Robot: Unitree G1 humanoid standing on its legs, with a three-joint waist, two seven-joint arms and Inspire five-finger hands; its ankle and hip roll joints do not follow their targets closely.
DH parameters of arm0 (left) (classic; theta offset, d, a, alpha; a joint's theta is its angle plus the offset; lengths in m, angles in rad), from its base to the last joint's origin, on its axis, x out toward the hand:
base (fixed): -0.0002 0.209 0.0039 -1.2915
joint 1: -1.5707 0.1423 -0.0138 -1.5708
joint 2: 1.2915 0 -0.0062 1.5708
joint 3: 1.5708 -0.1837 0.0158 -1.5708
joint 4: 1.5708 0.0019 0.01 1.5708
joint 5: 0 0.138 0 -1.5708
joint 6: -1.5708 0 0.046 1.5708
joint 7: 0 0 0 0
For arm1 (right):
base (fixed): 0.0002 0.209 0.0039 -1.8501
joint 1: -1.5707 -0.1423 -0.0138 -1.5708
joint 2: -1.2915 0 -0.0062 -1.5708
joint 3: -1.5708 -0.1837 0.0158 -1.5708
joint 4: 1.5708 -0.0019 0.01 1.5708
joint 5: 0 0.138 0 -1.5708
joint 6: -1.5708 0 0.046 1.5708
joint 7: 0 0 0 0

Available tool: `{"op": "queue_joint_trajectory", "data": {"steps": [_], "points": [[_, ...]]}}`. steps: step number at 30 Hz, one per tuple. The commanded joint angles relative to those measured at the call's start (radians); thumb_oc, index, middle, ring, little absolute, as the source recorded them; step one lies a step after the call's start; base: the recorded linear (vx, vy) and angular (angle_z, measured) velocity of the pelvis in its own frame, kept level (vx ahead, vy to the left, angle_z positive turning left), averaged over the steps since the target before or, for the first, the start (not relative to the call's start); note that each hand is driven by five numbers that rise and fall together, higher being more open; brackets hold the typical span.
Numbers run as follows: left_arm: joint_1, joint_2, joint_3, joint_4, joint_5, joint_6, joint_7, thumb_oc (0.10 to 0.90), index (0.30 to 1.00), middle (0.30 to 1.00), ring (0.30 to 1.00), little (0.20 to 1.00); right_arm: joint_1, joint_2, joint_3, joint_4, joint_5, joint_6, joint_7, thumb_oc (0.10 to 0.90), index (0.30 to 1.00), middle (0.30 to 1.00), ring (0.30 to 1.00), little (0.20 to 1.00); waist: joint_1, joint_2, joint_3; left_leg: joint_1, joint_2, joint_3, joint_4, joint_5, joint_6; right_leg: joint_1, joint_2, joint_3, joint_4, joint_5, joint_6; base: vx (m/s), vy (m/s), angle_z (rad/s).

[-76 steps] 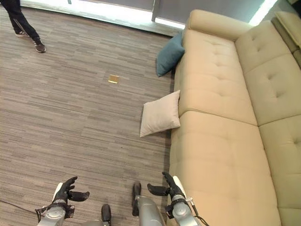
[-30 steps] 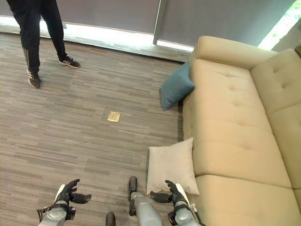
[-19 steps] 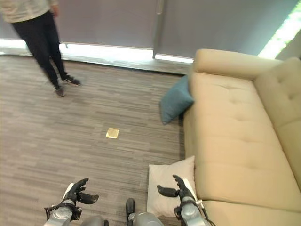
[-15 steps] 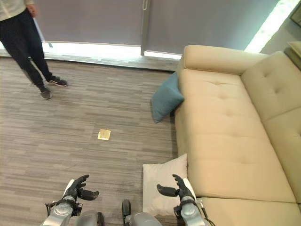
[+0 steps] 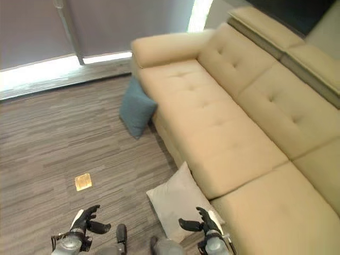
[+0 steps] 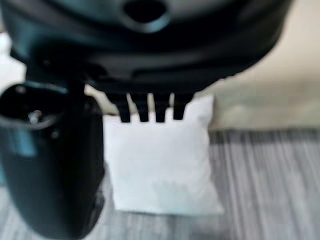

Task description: Pick up all the scattered cushions and arrange them neatly on the sofa.

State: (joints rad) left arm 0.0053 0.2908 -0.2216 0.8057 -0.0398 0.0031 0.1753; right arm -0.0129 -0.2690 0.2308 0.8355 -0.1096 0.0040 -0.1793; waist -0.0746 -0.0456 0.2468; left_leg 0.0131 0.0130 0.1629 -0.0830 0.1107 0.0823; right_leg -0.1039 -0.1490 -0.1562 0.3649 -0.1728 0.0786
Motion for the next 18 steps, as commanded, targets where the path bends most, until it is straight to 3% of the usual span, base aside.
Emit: {"op": "queue_joint_trajectory", "data": {"steps": [1, 5, 8, 11, 13, 15, 16, 18], "points": [[0.029, 0.051, 0.04, -0.083, -0.026, -0.061, 0.037, 0.8, 0.9, 0.9, 0.9, 0.9, -0.042, -0.034, 0.005, -0.038, -0.012, -0.042, -0.038, 0.8, 0.9, 0.9, 0.9, 0.9, 0.012, -0.049, -0.051, -0.013, 0.011, -0.036, 0.092, -0.177, -0.064, -0.003, 0.015, -0.037, -0.068, 0.101, 0.013, 0.05, 0.077, -0.56], [0.029, 0.044, 0.047, -0.07, -0.039, -0.066, 0.04, 0.8, 0.9, 0.9, 0.9, 0.9, -0.048, -0.038, 0.012, -0.024, -0.009, -0.043, -0.052, 0.8, 0.9, 0.9, 0.9, 0.9, 0.01, -0.052, -0.054, 0.016, -0.007, -0.011, 0.073, -0.183, -0.065, -0.015, 0.068, -0.082, -0.13, 0.099, 0.006, 0.07, 0.043, -0.46], [0.022, 0.036, 0.037, -0.072, -0.03, -0.062, 0.041, 0.8, 0.9, 0.9, 0.9, 0.9, -0.043, -0.044, 0.004, -0.017, 0.0, -0.04, -0.058, 0.8, 0.9, 0.9, 0.9, 0.9, -0.002, -0.068, -0.056, 0.004, -0.02, -0.007, 0.115, -0.199, -0.068, 0.027, 0.103, -0.005, -0.209, 0.097, -0.014, 0.05, -0.045, -0.15], [0.025, 0.028, 0.024, -0.086, -0.027, -0.06, 0.029, 0.8, 0.9, 0.9, 0.9, 0.9, -0.036, -0.053, -0.005, -0.018, 0.009, -0.039, -0.064, 0.8, 0.9, 0.9, 0.9, 0.9, -0.014, -0.072, -0.069, -0.007, -0.016, 0.012, 0.187, -0.227, -0.082, 0.071, 0.112, 0.014, -0.271, 0.097, -0.032, 0.08, -0.086, -0.19], [0.026, 0.023, 0.013, -0.109, -0.026, -0.058, 0.019, 0.8, 0.9, 0.9, 0.9, 0.9, -0.032, -0.065, -0.005, -0.028, 0.009, -0.037, -0.061, 0.8, 0.9, 0.9, 0.9, 0.9, -0.016, -0.077, -0.059, -0.04, -0.002, 0.015, 0.314, -0.25, -0.103, 0.103, 0.112, 0.034, -0.298, 0.102, -0.044, 0.03, -0.048, -0.15], [0.025, 0.024, 0.013, -0.109, -0.026, -0.058, 0.019, 0.8, 0.9, 0.9, 0.9, 0.9, -0.033, -0.064, -0.006, -0.028, 0.009, -0.037, -0.061, 0.8, 0.9, 0.9, 0.9, 0.9, -0.017, -0.078, -0.063, -0.046, -0.003, 0.015, 0.313, -0.246, -0.102, 0.098, 0.111, 0.034, -0.3, 0.105, -0.044, -0.01, 0.01, -0.23], [0.019, 0.012, 0.007, -0.115, -0.046, -0.064, 0.022, 0.8, 0.9, 0.9, 0.9, 0.9, -0.044, -0.074, 0.0, -0.033, 0.014, -0.04, -0.066, 0.8, 0.9, 0.9, 0.9, 0.9, -0.003, -0.077, -0.049, -0.098, -0.005, -0.051, 0.398, -0.218, -0.126, 0.12, 0.118, 0.065, -0.328, 0.105, -0.054, -0.01, 0.03, -0.2], [0.023, 0.008, 0.006, -0.119, -0.056, -0.061, 0.018, 0.8, 0.9, 0.9, 0.9, 0.9, -0.043, -0.077, 0.0, -0.033, 0.017, -0.039, -0.065, 0.8, 0.9, 0.9, 0.9, 0.9, 0.002, -0.076, -0.054, -0.109, -0.001, -0.086, 0.349, -0.236, -0.12, 0.128, 0.11, 0.083, -0.339, 0.105, -0.043, 0.07, 0.096, -0.56]]}}
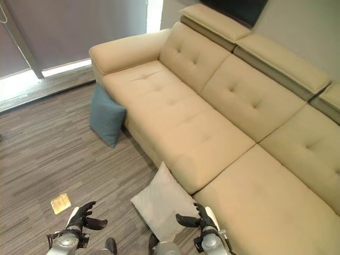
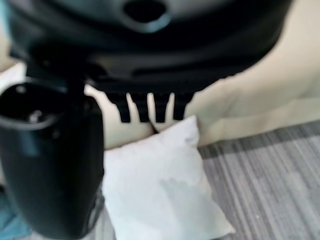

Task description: Pick up all the scattered cushions and arrange them neatly on the sofa.

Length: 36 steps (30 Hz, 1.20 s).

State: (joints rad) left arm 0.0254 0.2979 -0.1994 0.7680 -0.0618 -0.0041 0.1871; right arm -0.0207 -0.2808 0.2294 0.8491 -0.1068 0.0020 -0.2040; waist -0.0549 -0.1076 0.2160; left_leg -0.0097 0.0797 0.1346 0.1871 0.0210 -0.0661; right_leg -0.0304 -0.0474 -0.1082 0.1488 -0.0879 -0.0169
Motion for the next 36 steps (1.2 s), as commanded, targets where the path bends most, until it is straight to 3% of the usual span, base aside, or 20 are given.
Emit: {"op": "queue_joint_trajectory", "data": {"steps": [1, 2, 4, 6, 8, 13, 16, 18, 21, 24, 25, 26, 28, 29, 31, 36], "points": [[0.006, 0.0, -0.016, -0.08, -0.037, -0.053, 0.008, 0.8, 0.9, 0.9, 0.9, 0.9, -0.034, -0.066, 0.001, -0.049, 0.015, -0.039, -0.04, 0.8, 0.9, 0.9, 0.9, 0.9, -0.014, -0.011, -0.028, -0.091, -0.062, -0.086, 0.041, -0.135, 0.026, 0.055, 0.008, 0.048, -0.123, 0.021, 0.058, 0.1, 0.105, -0.85], [0.006, 0.0, -0.016, -0.08, -0.037, -0.053, 0.008, 0.8, 0.9, 0.9, 0.9, 0.9, -0.033, -0.066, 0.001, -0.049, 0.015, -0.039, -0.04, 0.8, 0.9, 0.9, 0.9, 0.9, -0.014, -0.012, -0.028, -0.087, -0.062, -0.086, 0.038, -0.134, 0.026, 0.056, 0.008, 0.049, -0.123, 0.02, 0.058, 0.14, 0.141, -0.5], [0.012, -0.004, -0.018, -0.07, -0.046, -0.061, 0.014, 0.8, 0.9, 0.9, 0.9, 0.9, -0.033, -0.073, 0.002, -0.059, 0.014, -0.044, -0.043, 0.8, 0.9, 0.9, 0.9, 0.9, 0.01, 0.004, -0.026, -0.104, -0.065, -0.27, -0.088, -0.067, 0.011, 0.057, 0.022, 0.106, -0.122, 0.012, 0.063, 0.16, 0.18, -0.35], [0.011, -0.008, -0.02, -0.07, -0.053, -0.065, 0.015, 0.8, 0.9, 0.9, 0.9, 0.9, -0.037, -0.078, 0.003, -0.063, 0.012, -0.044, -0.046, 0.8, 0.9, 0.9, 0.9, 0.9, 0.023, 0.017, -0.02, -0.135, -0.084, -0.393, -0.118, -0.031, -0.003, 0.06, 0.027, 0.15, -0.116, 0.0, 0.067, 0.13, 0.194, -0.74], [0.009, -0.011, -0.021, -0.061, -0.051, -0.065, 0.01, 0.8, 0.9, 0.9, 0.9, 0.9, -0.042, -0.081, 0.001, -0.063, 0.007, -0.04, -0.044, 0.8, 0.9, 0.9, 0.9, 0.9, 0.023, 0.031, -0.018, -0.14, -0.09, -0.418, -0.139, -0.028, -0.001, 0.059, 0.026, 0.179, -0.1, -0.013, 0.071, 0.08, 0.17, -0.96], [0.003, -0.011, -0.03, -0.018, -0.031, -0.071, 0.008, 0.8, 0.9, 0.9, 0.9, 0.9, -0.054, -0.063, 0.0, -0.058, 0.003, -0.035, -0.041, 0.8, 0.9, 0.9, 0.9, 0.9, 0.019, 0.038, -0.026, -0.101, -0.094, -0.35, -0.162, -0.035, 0.022, 0.034, -0.016, 0.233, -0.073, -0.002, 0.103, 0.11, 0.307, -0.73], [-0.024, 0.012, -0.024, -0.009, -0.032, -0.079, 0.027, 0.8, 0.9, 0.9, 0.9, 0.9, -0.078, -0.041, 0.018, -0.07, 0.002, -0.035, -0.049, 0.8, 0.9, 0.9, 0.9, 0.9, 0.023, 0.04, -0.005, -0.082, -0.095, -0.251, -0.178, -0.049, 0.058, -0.048, -0.046, 0.252, -0.009, 0.032, 0.142, -0.03, 0.28, -0.87], [-0.046, 0.023, -0.017, -0.011, -0.048, -0.084, 0.043, 0.8, 0.9, 0.9, 0.9, 0.9, -0.103, -0.034, 0.023, -0.071, -0.002, -0.038, -0.06, 0.8, 0.9, 0.9, 0.9, 0.9, 0.039, 0.049, 0.015, -0.08, -0.086, -0.206, -0.189, -0.05, 0.066, -0.097, -0.067, 0.163, 0.039, 0.044, 0.151, -0.09, 0.182, -1.17], [-0.055, 0.026, -0.003, -0.02, -0.064, -0.087, 0.064, 0.8, 0.9, 0.9, 0.9, 0.9, -0.108, -0.027, 0.006, -0.081, -0.007, -0.046, -0.093, 0.8, 0.9, 0.9, 0.9, 0.9, 0.056, 0.067, 0.027, -0.065, -0.08, -0.144, -0.213, -0.046, 0.076, -0.102, -0.102, -0.045, 0.101, 0.01, 0.122, -0.04, 0.172, -0.72], [-0.059, 0.029, 0.015, -0.024, -0.081, -0.094, 0.088, 0.8, 0.9, 0.9, 0.9, 0.9, -0.107, -0.016, -0.021, -0.08, -0.001, -0.048, -0.141, 0.8, 0.9, 0.9, 0.9, 0.9, 0.066, 0.063, 0.035, -0.057, -0.08, -0.081, -0.23, -0.052, 0.078, -0.112, -0.102, -0.141, 0.131, -0.01, 0.113, -0.07, 0.075, -0.85], [-0.079, 0.029, 0.014, -0.039, -0.09, -0.1, 0.11, 0.8, 0.9, 0.9, 0.9, 0.9, -0.103, -0.008, -0.044, -0.087, 0.022, -0.045, -0.185, 0.8, 0.9, 0.9, 0.9, 0.9, 0.065, 0.045, 0.054, -0.09, -0.091, -0.051, -0.202, -0.059, 0.074, -0.083, -0.1, -0.148, 0.024, -0.013, 0.114, -0.21, -0.03, -1.03], [-0.099, 0.028, 0.001, -0.047, -0.098, -0.099, 0.124, 0.8, 0.9, 0.9, 0.9, 0.9, -0.112, -0.005, -0.055, -0.089, 0.043, -0.045, -0.202, 0.8, 0.9, 0.9, 0.9, 0.9, 0.056, 0.039, 0.072, -0.136, -0.095, -0.044, -0.174, -0.058, 0.076, -0.117, -0.075, -0.099, 0.028, -0.007, 0.106, -0.18, -0.044, -0.6], [-0.123, 0.028, 0.002, -0.057, -0.117, -0.11, 0.139, 0.8, 0.9, 0.9, 0.9, 0.9, -0.132, -0.01, -0.062, -0.091, 0.056, -0.042, -0.219, 0.8, 0.9, 0.9, 0.9, 0.9, 0.055, 0.038, 0.094, -0.188, -0.092, -0.032, -0.142, -0.061, 0.079, -0.167, -0.071, -0.071, 0.044, 0.003, 0.104, -0.26, 0.012, -0.05], [-0.161, 0.027, -0.017, -0.075, -0.126, -0.12, 0.161, 0.8, 0.9, 0.9, 0.9, 0.9, -0.164, -0.017, -0.068, -0.105, 0.082, -0.045, -0.251, 0.8, 0.9, 0.9, 0.9, 0.9, 0.054, 0.043, 0.119, -0.288, -0.095, -0.016, -0.093, -0.066, 0.081, -0.225, -0.083, -0.085, 0.036, 0.016, 0.099, -0.29, -0.002, -0.19], [-0.207, 0.023, -0.026, -0.076, -0.137, -0.126, 0.179, 0.8, 0.9, 0.9, 0.9, 0.9, -0.191, -0.031, -0.073, -0.114, 0.105, -0.046, -0.27, 0.8, 0.9, 0.9, 0.9, 0.9, 0.045, 0.051, 0.125, -0.375, -0.089, -0.022, -0.03, -0.091, 0.078, -0.325, -0.079, -0.066, 0.079, -0.003, 0.092, -0.13, -0.011, -0.58], [-0.298, 0.028, -0.033, -0.055, -0.154, -0.137, 0.214, 0.8, 0.9, 0.9, 0.9, 0.9, -0.263, -0.055, -0.063, -0.093, 0.139, -0.046, -0.293, 0.8, 0.9, 0.9, 0.9, 0.9, 0.036, 0.065, 0.132, -0.497, -0.081, -0.026, 0.016, -0.085, 0.076, -0.466, -0.087, -0.056, 0.123, -0.002, 0.085, -0.05, -0.006, -0.16]]}}
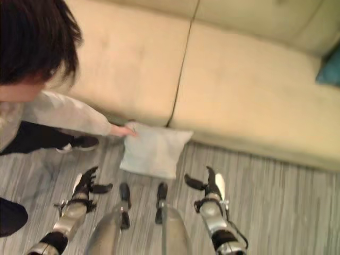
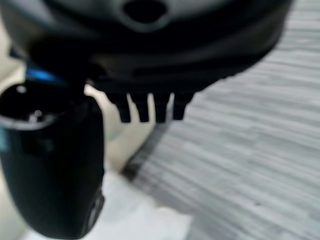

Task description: Pick up all the scattered cushions and arrange them neatly on the sofa.

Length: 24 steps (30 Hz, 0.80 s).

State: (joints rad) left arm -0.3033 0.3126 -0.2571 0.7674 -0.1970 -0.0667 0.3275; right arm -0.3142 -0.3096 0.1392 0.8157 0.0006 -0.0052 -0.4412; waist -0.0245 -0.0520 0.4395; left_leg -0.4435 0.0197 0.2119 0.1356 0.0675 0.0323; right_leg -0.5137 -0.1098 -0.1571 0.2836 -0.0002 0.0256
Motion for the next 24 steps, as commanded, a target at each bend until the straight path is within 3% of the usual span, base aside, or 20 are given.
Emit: {"op": "queue_joint_trajectory", "data": {"steps": [1, 4, 10, 18, 24], "points": [[0.003, 0.017, 0.019, -0.049, -0.023, -0.075, 0.083, 0.8, 0.9, 0.9, 0.9, 0.9, 0.007, -0.029, 0.033, -0.049, 0.043, -0.038, -0.059, 0.8, 0.9, 0.9, 0.9, 0.9, 0.005, 0.012, -0.085, -0.091, -0.022, -0.103, 0.078, -0.129, -0.024, -0.017, -0.028, -0.008, 0.005, -0.089, 0.043, -0.06, -0.02, 0.01], [-0.088, 0.028, -0.001, -0.032, -0.05, -0.081, 0.095, 0.8, 0.9, 0.9, 0.9, 0.9, -0.088, -0.038, 0.044, -0.006, 0.092, -0.05, -0.072, 0.8, 0.9, 0.9, 0.9, 0.9, -0.002, 0.022, -0.069, -0.198, -0.017, -0.105, 0.111, -0.12, -0.029, -0.134, -0.034, 0.008, 0.048, -0.084, 0.042, -0.08, -0.019, -0.01], [-0.166, 0.035, -0.022, -0.019, -0.055, -0.081, 0.095, 0.8, 0.9, 0.9, 0.9, 0.9, -0.18, -0.049, 0.058, 0.036, 0.129, -0.063, -0.071, 0.8, 0.9, 0.9, 0.9, 0.9, -0.001, 0.035, -0.057, -0.241, -0.021, -0.109, 0.086, -0.102, -0.036, -0.191, -0.029, 0.025, 0.048, -0.077, 0.043, -0.01, -0.002, 0.01], [-0.167, 0.018, -0.037, -0.027, -0.046, -0.082, 0.085, 0.8, 0.9, 0.9, 0.9, 0.9, -0.179, -0.041, 0.082, 0.049, 0.121, -0.068, -0.051, 0.8, 0.9, 0.9, 0.9, 0.9, 0.001, 0.035, -0.051, -0.169, -0.032, -0.119, 0.024, -0.086, -0.044, -0.128, -0.014, 0.024, 0.007, -0.076, 0.041, 0.01, -0.004, 0.02], [-0.088, -0.003, -0.021, -0.037, -0.042, -0.072, 0.061, 0.8, 0.9, 0.9, 0.9, 0.9, -0.085, -0.025, 0.079, 0.041, 0.11, -0.059, -0.02, 0.8, 0.9, 0.9, 0.9, 0.9, 0.004, 0.026, -0.065, -0.017, -0.032, -0.12, -0.044, -0.077, -0.053, 0.033, -0.005, 0.008, -0.057, -0.081, 0.039, 0.05, -0.013, 0.07]]}}
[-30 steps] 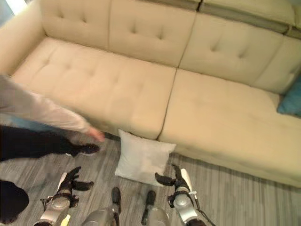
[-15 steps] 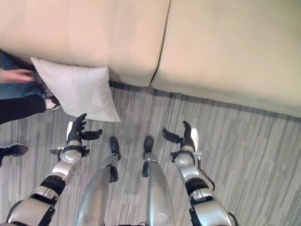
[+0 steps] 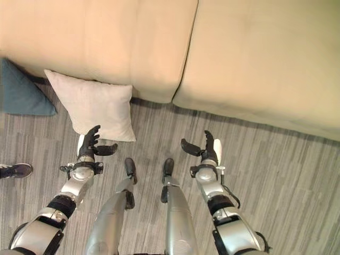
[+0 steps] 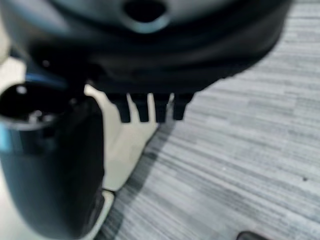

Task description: Pick up all the scattered cushions and arrange them neatly on the sofa.

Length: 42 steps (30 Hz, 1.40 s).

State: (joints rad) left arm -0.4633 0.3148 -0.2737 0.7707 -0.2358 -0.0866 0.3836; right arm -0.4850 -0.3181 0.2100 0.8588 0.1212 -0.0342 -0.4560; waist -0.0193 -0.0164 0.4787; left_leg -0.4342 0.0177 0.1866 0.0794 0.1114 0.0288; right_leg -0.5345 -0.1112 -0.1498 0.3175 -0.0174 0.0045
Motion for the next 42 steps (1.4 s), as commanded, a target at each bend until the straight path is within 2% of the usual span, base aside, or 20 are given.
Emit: {"op": "queue_joint_trajectory", "data": {"steps": [1, 6, 8, 11, 17, 22, 24, 27, 30, 31, 32, 34, 36, 38, 39, 42], "points": [[0.09, -0.009, 0.0, -0.044, -0.004, -0.051, -0.001, 0.8, 0.9, 0.9, 0.9, 0.9, 0.104, -0.013, 0.005, -0.007, -0.014, -0.029, -0.001, 0.8, 0.9, 0.9, 0.9, 0.9, 0.0, -0.011, -0.111, -0.005, -0.03, -0.094, 0.003, -0.12, -0.051, 0.08, -0.002, -0.001, -0.102, -0.066, 0.061, 0.08, -0.014, 0.14], [0.175, -0.018, 0.018, -0.062, 0.001, -0.045, -0.03, 0.8, 0.9, 0.9, 0.9, 0.9, 0.175, -0.004, -0.014, -0.025, -0.029, -0.027, 0.029, 0.8, 0.9, 0.9, 0.9, 0.9, 0.004, -0.014, -0.132, 0.082, -0.027, -0.091, -0.033, -0.097, -0.046, 0.186, 0.004, -0.024, -0.15, -0.047, 0.057, 0.04, -0.01, 0.02], [0.236, -0.018, 0.028, -0.055, 0.02, -0.035, -0.058, 0.8, 0.9, 0.9, 0.9, 0.9, 0.221, -0.006, -0.028, -0.021, -0.045, -0.025, 0.056, 0.8, 0.9, 0.9, 0.9, 0.9, 0.004, -0.016, -0.167, 0.149, -0.023, -0.094, -0.066, -0.094, -0.047, 0.267, 0.008, -0.039, -0.186, -0.051, 0.063, 0.12, -0.033, 0.18], [0.292, -0.015, 0.038, -0.03, 0.045, -0.023, -0.087, 0.8, 0.9, 0.9, 0.9, 0.9, 0.264, -0.003, -0.029, -0.008, -0.066, -0.021, 0.09, 0.8, 0.9, 0.9, 0.9, 0.9, 0.005, -0.017, -0.205, 0.205, -0.022, -0.098, -0.093, -0.089, -0.048, 0.334, 0.016, -0.053, -0.218, -0.052, 0.07, 0.1, -0.035, 0.1], [0.376, -0.029, 0.07, 0.038, 0.053, -0.008, -0.113, 0.8, 0.9, 0.9, 0.9, 0.9, 0.315, 0.007, -0.032, 0.015, -0.099, -0.016, 0.128, 0.8, 0.9, 0.9, 0.9, 0.9, 0.016, -0.019, -0.263, 0.276, -0.02, -0.109, -0.115, -0.091, -0.05, 0.416, 0.032, -0.072, -0.25, -0.061, 0.072, 0.06, -0.045, 0.12], [0.436, -0.045, 0.09, 0.094, 0.064, 0.002, -0.128, 0.8, 0.9, 0.9, 0.9, 0.9, 0.359, 0.022, -0.041, 0.019, -0.105, -0.025, 0.144, 0.8, 0.9, 0.9, 0.9, 0.9, 0.027, -0.028, -0.289, 0.302, -0.019, -0.12, -0.077, -0.108, -0.059, 0.494, 0.048, -0.082, -0.303, -0.069, 0.062, 0.02, -0.071, 0.16], [0.454, -0.054, 0.1, 0.106, 0.06, 0.003, -0.132, 0.8, 0.9, 0.9, 0.9, 0.9, 0.369, 0.027, -0.043, 0.023, -0.103, -0.029, 0.149, 0.8, 0.9, 0.9, 0.9, 0.9, 0.032, -0.037, -0.286, 0.28, -0.02, -0.121, 0.005, -0.127, -0.075, 0.531, 0.046, -0.097, -0.34, -0.069, 0.056, -0.04, -0.049, 0.23], [0.462, -0.063, 0.109, 0.143, 0.058, 0.005, -0.139, 0.8, 0.9, 0.9, 0.9, 0.9, 0.368, 0.03, -0.033, 0.049, -0.104, -0.03, 0.158, 0.8, 0.9, 0.9, 0.9, 0.9, 0.038, -0.042, -0.29, 0.278, -0.003, -0.119, 0.035, -0.132, -0.083, 0.559, 0.045, -0.104, -0.351, -0.07, 0.052, 0.02, 0.032, 0.22], [0.46, -0.066, 0.106, 0.162, 0.056, 0.007, -0.134, 0.8, 0.9, 0.9, 0.9, 0.9, 0.363, 0.033, -0.027, 0.047, -0.094, -0.034, 0.156, 0.8, 0.9, 0.9, 0.9, 0.9, 0.039, -0.048, -0.29, 0.279, 0.038, -0.126, 0.006, -0.116, -0.088, 0.555, 0.033, -0.101, -0.342, -0.063, 0.059, 0.01, 0.095, 0.0], [0.46, -0.066, 0.106, 0.162, 0.056, 0.007, -0.134, 0.8, 0.9, 0.9, 0.9, 0.9, 0.363, 0.033, -0.027, 0.047, -0.094, -0.034, 0.156, 0.8, 0.9, 0.9, 0.9, 0.9, 0.039, -0.048, -0.29, 0.28, 0.038, -0.125, 0.004, -0.115, -0.088, 0.555, 0.033, -0.1, -0.342, -0.064, 0.059, 0.01, 0.142, -0.14], [0.456, -0.066, 0.101, 0.161, 0.052, 0.004, -0.128, 0.8, 0.9, 0.9, 0.9, 0.9, 0.366, 0.036, -0.025, 0.041, -0.086, -0.035, 0.154, 0.8, 0.9, 0.9, 0.9, 0.9, 0.038, -0.055, -0.288, 0.274, 0.068, -0.143, -0.023, -0.095, -0.097, 0.548, 0.021, -0.097, -0.336, -0.059, 0.065, 0.01, 0.108, -0.12], [0.453, -0.065, 0.098, 0.156, 0.046, 0.001, -0.124, 0.8, 0.9, 0.9, 0.9, 0.9, 0.37, 0.037, -0.027, 0.036, -0.082, -0.036, 0.154, 0.8, 0.9, 0.9, 0.9, 0.9, 0.038, -0.057, -0.286, 0.273, 0.086, -0.158, -0.041, -0.083, -0.104, 0.544, 0.015, -0.094, -0.333, -0.057, 0.071, 0.02, 0.163, -0.04], [0.449, -0.071, 0.088, 0.129, 0.033, -0.004, -0.117, 0.8, 0.9, 0.9, 0.9, 0.9, 0.38, 0.034, -0.039, 0.037, -0.08, -0.031, 0.155, 0.8, 0.9, 0.9, 0.9, 0.9, 0.033, -0.045, -0.292, 0.284, 0.105, -0.204, -0.074, -0.086, -0.113, 0.542, 0.0, -0.083, -0.331, -0.056, 0.091, 0.08, 0.293, -0.07], [0.452, -0.073, 0.083, 0.125, 0.04, -0.001, -0.12, 0.8, 0.9, 0.9, 0.9, 0.9, 0.385, 0.036, -0.046, 0.04, -0.083, -0.029, 0.157, 0.8, 0.9, 0.9, 0.9, 0.9, 0.028, -0.04, -0.3, 0.292, 0.102, -0.204, -0.079, -0.089, -0.114, 0.546, -0.007, -0.082, -0.332, -0.054, 0.097, 0.13, 0.284, -0.24], [0.455, -0.07, 0.071, 0.117, 0.055, 0.003, -0.129, 0.8, 0.9, 0.9, 0.9, 0.9, 0.391, 0.039, -0.052, 0.046, -0.087, -0.024, 0.161, 0.8, 0.9, 0.9, 0.9, 0.9, 0.023, -0.041, -0.305, 0.299, 0.083, -0.202, -0.07, -0.1, -0.108, 0.545, -0.033, -0.068, -0.325, -0.043, 0.11, 0.17, 0.425, -0.24], [0.445, -0.058, 0.056, 0.118, 0.082, 0.003, -0.144, 0.8, 0.9, 0.9, 0.9, 0.9, 0.391, 0.059, -0.04, 0.061, -0.091, -0.017, 0.17, 0.8, 0.9, 0.9, 0.9, 0.9, 0.023, -0.053, -0.304, 0.313, 0.044, -0.185, -0.076, -0.122, -0.081, 0.523, -0.069, -0.036, -0.298, -0.029, 0.132, 0.09, 0.356, -0.08]]}}
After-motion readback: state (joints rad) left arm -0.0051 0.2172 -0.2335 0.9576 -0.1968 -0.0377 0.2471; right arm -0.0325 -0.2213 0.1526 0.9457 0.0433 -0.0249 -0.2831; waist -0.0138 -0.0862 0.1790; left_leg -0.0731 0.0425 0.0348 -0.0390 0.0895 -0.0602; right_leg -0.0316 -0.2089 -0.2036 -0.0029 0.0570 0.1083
